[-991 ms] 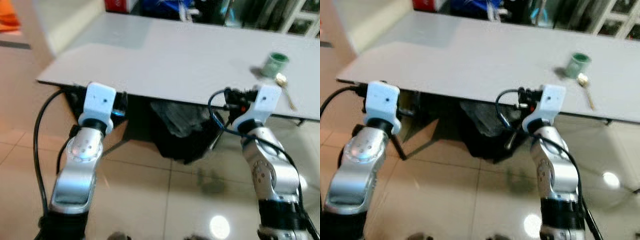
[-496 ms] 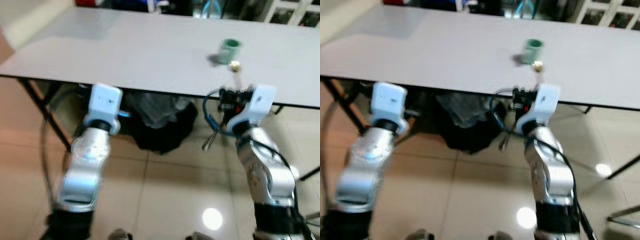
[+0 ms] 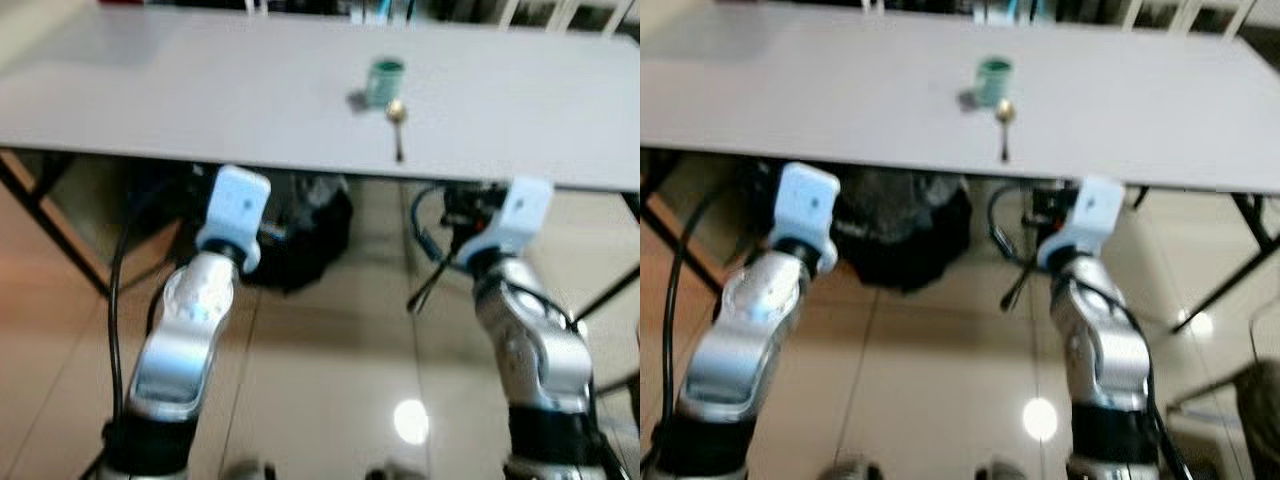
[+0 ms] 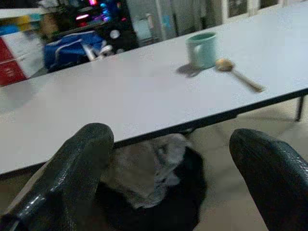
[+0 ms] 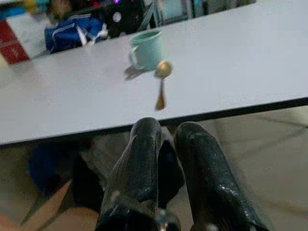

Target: Setting the table

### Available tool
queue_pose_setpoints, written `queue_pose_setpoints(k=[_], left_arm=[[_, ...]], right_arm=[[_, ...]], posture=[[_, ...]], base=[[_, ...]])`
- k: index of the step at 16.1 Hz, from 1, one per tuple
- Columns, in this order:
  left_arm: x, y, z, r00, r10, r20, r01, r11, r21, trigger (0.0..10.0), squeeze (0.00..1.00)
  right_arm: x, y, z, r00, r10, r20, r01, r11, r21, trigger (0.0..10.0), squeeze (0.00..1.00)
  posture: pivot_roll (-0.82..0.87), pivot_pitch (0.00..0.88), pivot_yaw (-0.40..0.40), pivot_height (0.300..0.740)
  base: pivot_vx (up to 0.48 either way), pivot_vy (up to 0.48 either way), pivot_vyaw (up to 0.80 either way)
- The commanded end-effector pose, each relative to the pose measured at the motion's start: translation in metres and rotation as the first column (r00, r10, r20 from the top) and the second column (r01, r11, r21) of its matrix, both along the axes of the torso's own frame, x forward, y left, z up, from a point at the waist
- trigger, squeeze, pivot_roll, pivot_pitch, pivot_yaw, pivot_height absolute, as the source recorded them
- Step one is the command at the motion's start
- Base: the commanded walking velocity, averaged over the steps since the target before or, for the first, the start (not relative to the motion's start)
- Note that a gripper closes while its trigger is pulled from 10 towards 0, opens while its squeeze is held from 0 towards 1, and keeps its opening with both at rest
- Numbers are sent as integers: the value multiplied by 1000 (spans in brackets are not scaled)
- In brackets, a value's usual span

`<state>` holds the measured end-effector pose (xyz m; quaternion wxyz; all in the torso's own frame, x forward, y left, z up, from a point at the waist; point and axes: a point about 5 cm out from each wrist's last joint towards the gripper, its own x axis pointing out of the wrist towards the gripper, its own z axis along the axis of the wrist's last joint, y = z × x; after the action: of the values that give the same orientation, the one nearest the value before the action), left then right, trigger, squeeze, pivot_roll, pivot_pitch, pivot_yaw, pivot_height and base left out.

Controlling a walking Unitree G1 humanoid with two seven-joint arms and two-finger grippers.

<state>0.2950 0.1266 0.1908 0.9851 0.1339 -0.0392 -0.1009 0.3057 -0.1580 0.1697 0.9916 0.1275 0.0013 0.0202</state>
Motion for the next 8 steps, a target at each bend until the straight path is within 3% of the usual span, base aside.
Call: queue_pose_setpoints(k=[1, 8], left_arm=[[2, 7, 3, 1000, 21, 7, -21, 1000, -5, 10000, 0], [0, 1, 3, 1000, 16, 17, -16, 1000, -10, 10000, 0]], right_arm=[[0, 5, 5, 1000, 9, 12, -8, 1000, -11, 10000, 0], [7, 12, 10, 999, 48, 7, -48, 999, 5, 10000, 0]], posture=[[-70, 91, 14, 740], [-44, 94, -30, 740]], base=[[435, 0, 0], [400, 0, 0]])
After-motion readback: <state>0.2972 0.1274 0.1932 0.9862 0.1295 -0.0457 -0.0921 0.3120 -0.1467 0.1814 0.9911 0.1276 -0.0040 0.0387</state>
